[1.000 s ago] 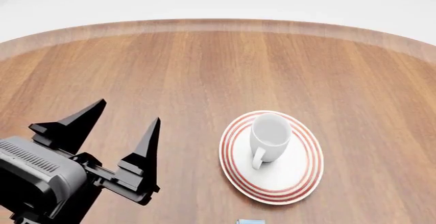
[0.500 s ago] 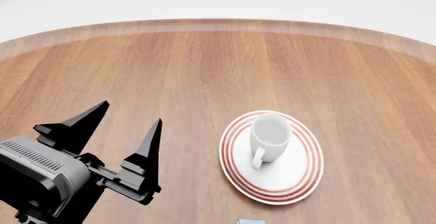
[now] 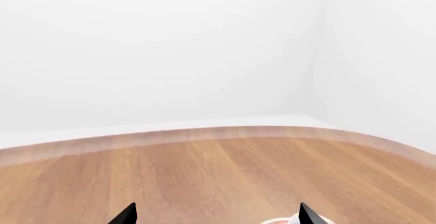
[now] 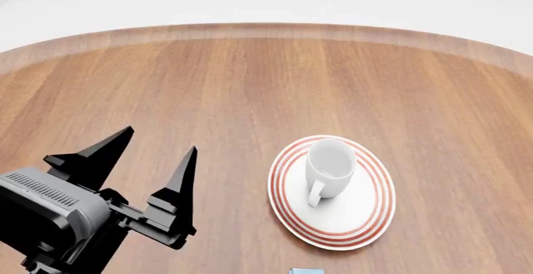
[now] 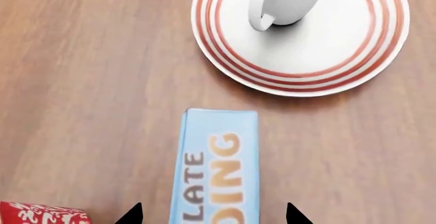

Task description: Pick up the white mug and put it on the plate, and put the chocolate pudding to the right of the plate.

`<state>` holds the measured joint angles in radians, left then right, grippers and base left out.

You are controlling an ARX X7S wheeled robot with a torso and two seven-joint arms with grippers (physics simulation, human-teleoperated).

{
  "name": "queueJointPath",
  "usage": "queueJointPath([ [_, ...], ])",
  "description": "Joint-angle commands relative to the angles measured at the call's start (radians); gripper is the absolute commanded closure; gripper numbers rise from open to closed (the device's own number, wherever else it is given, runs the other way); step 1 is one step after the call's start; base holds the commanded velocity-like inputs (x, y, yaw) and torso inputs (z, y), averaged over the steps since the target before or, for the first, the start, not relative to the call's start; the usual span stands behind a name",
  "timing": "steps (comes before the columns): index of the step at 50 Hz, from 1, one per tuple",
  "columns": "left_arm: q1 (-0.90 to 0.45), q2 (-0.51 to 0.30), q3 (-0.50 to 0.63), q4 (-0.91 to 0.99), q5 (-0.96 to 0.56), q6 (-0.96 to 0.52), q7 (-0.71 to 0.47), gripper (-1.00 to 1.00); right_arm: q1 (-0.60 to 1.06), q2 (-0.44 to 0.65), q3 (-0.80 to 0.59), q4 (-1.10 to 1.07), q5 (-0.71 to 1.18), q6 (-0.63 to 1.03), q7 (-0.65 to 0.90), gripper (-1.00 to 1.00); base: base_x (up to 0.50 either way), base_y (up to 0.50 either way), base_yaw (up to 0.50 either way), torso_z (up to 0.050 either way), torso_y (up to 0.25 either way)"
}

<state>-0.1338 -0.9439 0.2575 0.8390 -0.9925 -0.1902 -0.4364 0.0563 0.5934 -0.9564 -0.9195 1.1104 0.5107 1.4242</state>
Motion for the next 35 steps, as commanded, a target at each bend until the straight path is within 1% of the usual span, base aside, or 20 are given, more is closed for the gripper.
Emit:
queueJointPath([
  [1,0.009,0.024,-0.033,-0.013,-0.002,0.013,0.036,-1.00,0.000,-0.021,0.023,0.028,-0.009,-0.009,-0.059,-1.00,0.00,0.00,0.00,0.000,0.000],
  [15,0.012,0.025,-0.032,-0.018,-0.002,0.016,0.038,-1.00,0.000,-0.026,0.026,0.091,0.008,-0.019,-0.100,-1.00,0.00,0.00,0.00,0.000,0.000],
  [16,0.012,0.025,-0.032,-0.018,-0.003,0.016,0.037,-1.00,0.003,-0.027,0.026,0.096,0.010,-0.017,-0.100,1.00,0.00,0.00,0.00,0.000,0.000],
  [24,0.014,0.027,-0.032,-0.023,0.001,0.019,0.040,-1.00,0.005,-0.032,0.025,0.126,0.014,-0.017,-0.115,1.00,0.00,0.00,0.00,0.000,0.000],
  [35,0.014,0.027,-0.030,-0.023,0.002,0.018,0.039,-1.00,0.025,-0.036,0.003,0.107,-0.018,0.016,-0.103,1.00,0.00,0.00,0.00,0.000,-0.002],
])
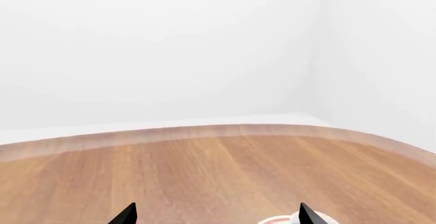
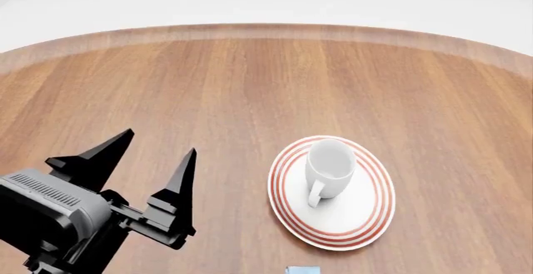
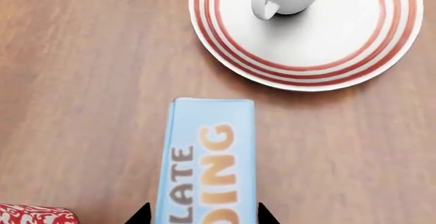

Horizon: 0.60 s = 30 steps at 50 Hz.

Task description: Pick up the white mug and put it on the plate, and put the chocolate pudding to the right of the plate.

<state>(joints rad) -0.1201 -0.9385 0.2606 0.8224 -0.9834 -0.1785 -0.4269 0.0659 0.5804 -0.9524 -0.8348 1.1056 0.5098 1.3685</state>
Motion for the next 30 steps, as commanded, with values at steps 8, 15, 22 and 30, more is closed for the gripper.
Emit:
queueJointPath([
  [8,0.006,0.015,-0.040,-0.003,-0.013,0.011,0.027,-1.00,0.036,-0.002,0.014,-0.058,-0.002,0.028,-0.003,1.00,0.00,0.00,0.00,-0.002,0.000],
  [15,0.005,0.012,-0.044,-0.001,-0.018,0.013,0.025,-1.00,0.100,0.044,-0.001,-0.212,0.036,0.022,0.106,1.00,0.00,0.00,0.00,0.000,0.000],
  [22,0.011,0.004,-0.053,0.007,-0.024,0.017,0.020,-1.00,0.393,0.180,-0.475,-0.212,-0.145,-0.320,0.202,1.00,0.00,0.00,0.00,0.000,0.000],
  [30,0.012,0.001,-0.056,0.009,-0.026,0.019,0.018,-1.00,0.535,0.298,-0.646,-0.212,-0.276,-0.497,0.202,1.00,0.00,0.00,0.00,0.000,0.000],
])
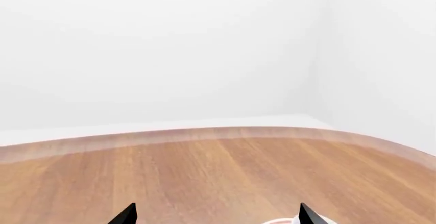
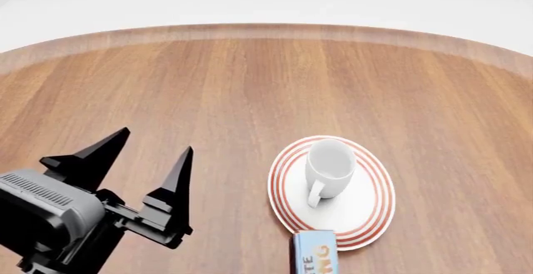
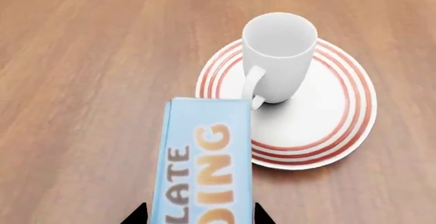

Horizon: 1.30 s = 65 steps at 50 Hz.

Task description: Pick up the white mug and put it on the plate, and put the chocolate pudding to the right of the plate.

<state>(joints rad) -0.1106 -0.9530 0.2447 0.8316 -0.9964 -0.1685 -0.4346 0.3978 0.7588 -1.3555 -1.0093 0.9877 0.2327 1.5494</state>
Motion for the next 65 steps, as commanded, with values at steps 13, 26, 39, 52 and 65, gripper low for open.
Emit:
queueJointPath([
  [13,0.006,0.016,-0.041,-0.005,-0.010,0.012,0.028,-1.00,0.436,0.401,-0.450,-0.038,-0.266,-0.510,0.021,1.00,0.00,0.00,0.00,0.000,0.000],
  [26,0.008,0.012,-0.042,0.000,-0.012,0.012,0.023,-1.00,1.369,0.710,-1.163,-0.038,-0.250,-0.670,0.021,1.00,0.00,0.00,0.00,0.000,0.000],
  [39,-0.007,0.023,-0.024,-0.005,-0.004,0.000,0.026,-1.00,1.957,0.728,-0.925,-0.038,0.183,-0.224,-0.037,1.00,0.00,0.00,0.00,0.000,0.000],
  [52,-0.016,0.034,-0.007,-0.020,0.006,-0.009,0.035,-1.00,1.917,0.772,-0.593,0.105,0.351,-0.026,-0.281,1.00,0.00,0.00,0.00,0.000,0.000],
  [65,-0.012,0.032,-0.011,-0.028,0.003,-0.005,0.039,-1.00,1.864,0.574,-0.590,0.459,0.443,0.058,-0.587,1.00,0.00,0.00,0.00,0.000,0.000],
])
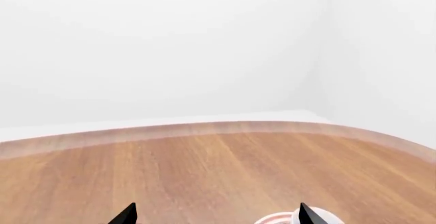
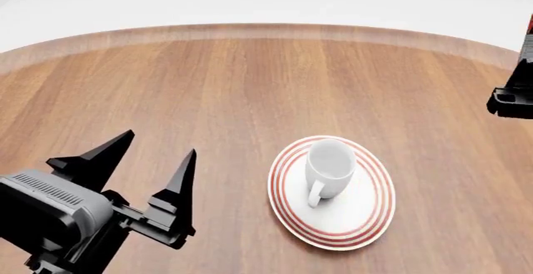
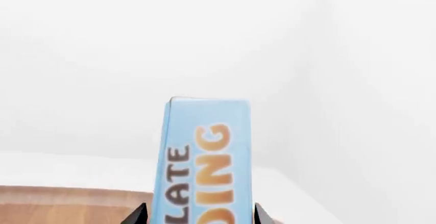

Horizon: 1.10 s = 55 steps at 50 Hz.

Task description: Pick up the white mug and put it on the plate, and put the chocolate pudding to the right of the plate.

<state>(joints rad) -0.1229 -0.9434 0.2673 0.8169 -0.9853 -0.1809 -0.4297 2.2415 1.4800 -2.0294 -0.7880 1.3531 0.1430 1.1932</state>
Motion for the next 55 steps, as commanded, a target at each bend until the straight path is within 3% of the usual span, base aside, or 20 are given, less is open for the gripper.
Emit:
queueJointPath([
  [1,-0.001,0.023,-0.032,-0.016,-0.008,0.006,0.034,-1.00,0.024,-0.174,0.079,0.261,0.085,0.187,-0.270,1.00,0.00,0.00,0.00,0.000,0.000],
  [14,0.004,0.019,-0.031,-0.016,-0.004,0.007,0.037,-1.00,0.011,-0.353,0.047,0.614,0.089,0.374,-0.600,1.00,0.00,0.00,0.00,0.000,0.000],
  [25,0.005,0.024,-0.027,-0.021,0.000,0.010,0.043,-1.00,-0.020,-0.402,0.030,0.760,0.055,0.403,-0.812,1.00,0.00,0.00,0.00,0.000,0.000],
  [36,-0.008,0.034,-0.010,-0.033,0.006,-0.002,0.050,-1.00,-0.087,-0.481,0.119,1.025,0.302,0.393,-0.754,1.00,0.00,0.00,0.00,0.000,0.000],
  [43,-0.006,0.038,-0.006,-0.040,0.012,0.000,0.057,-1.00,-0.088,-0.502,0.113,1.065,0.312,0.427,-0.686,1.00,0.00,0.00,0.00,0.000,0.000],
  [55,-0.004,0.041,-0.002,-0.044,0.016,0.001,0.061,-1.00,-0.074,-0.489,0.072,1.042,0.316,0.570,-0.808,1.00,0.00,0.00,0.00,0.000,0.000],
])
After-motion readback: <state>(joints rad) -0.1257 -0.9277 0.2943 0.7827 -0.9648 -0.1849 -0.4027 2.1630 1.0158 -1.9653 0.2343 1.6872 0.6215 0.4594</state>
